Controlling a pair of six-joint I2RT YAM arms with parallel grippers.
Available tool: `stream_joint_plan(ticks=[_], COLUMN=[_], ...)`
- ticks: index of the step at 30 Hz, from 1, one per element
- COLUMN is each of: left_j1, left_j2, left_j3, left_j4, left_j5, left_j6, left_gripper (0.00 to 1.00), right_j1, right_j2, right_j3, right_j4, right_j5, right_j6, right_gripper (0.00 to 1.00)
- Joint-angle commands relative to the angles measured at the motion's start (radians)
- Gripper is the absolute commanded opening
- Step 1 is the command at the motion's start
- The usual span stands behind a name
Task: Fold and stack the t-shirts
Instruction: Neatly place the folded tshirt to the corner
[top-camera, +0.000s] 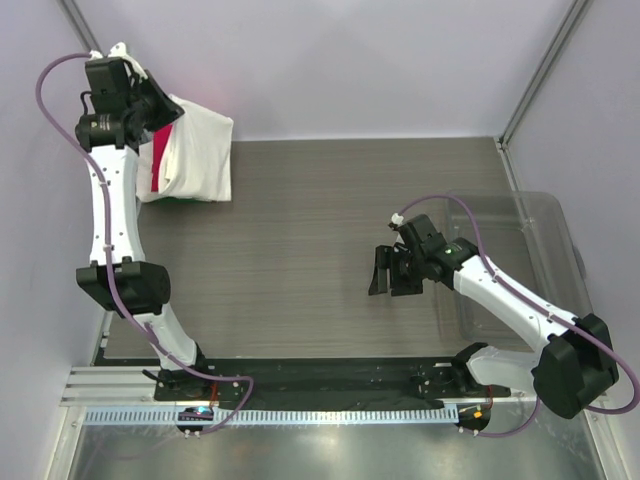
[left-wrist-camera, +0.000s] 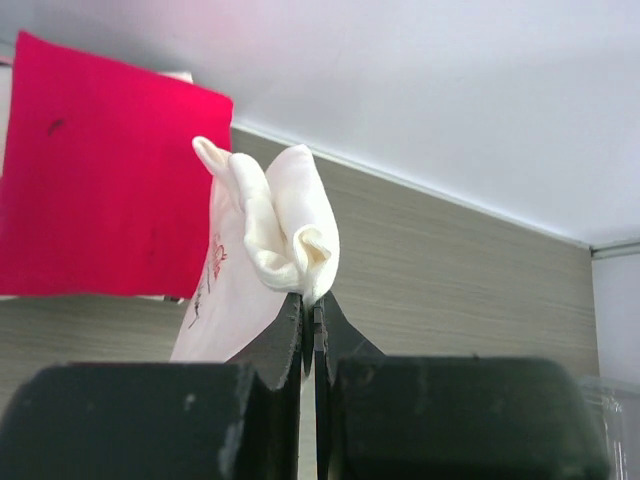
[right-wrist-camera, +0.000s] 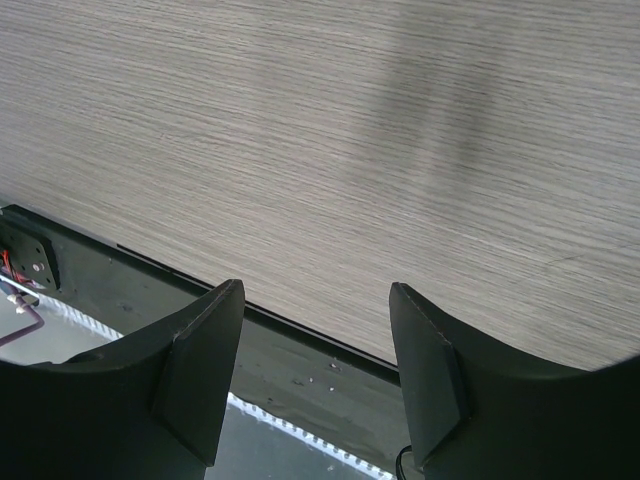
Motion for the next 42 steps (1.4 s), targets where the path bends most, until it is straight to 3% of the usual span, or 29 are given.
stream_joint_plan(ticks=[1,16,31,42], left_j1=[0.019,0.058,0.15,0.198], left_j2=[0.017,0.121,0.405,0.558], left_j3=[0.081,0.11,0.359,0.371], left_j4=[0.033,0.14,0.167,0.257], left_j5=[0.045,0.123,0.08,-0.079], left_j6=[0.002,-0.012,0.008,0.069], left_gripper=[0.0,0.0,0.0,0.0], right_j1=[0.006,0.006,0.006,0.006], right_j2=[-0.009,0.02,0.169,0.362], right_j3=[0.006,-0.019,-0.04,0.018], right_j4=[0.006,0.024,0.09,0.167], right_j5=[-0.011,-0.007,-0.022,-0.071], right_j6=[-0.011,-0.019,-0.028,-0.027], right_gripper=[0.66,0.66,0.65,0.65])
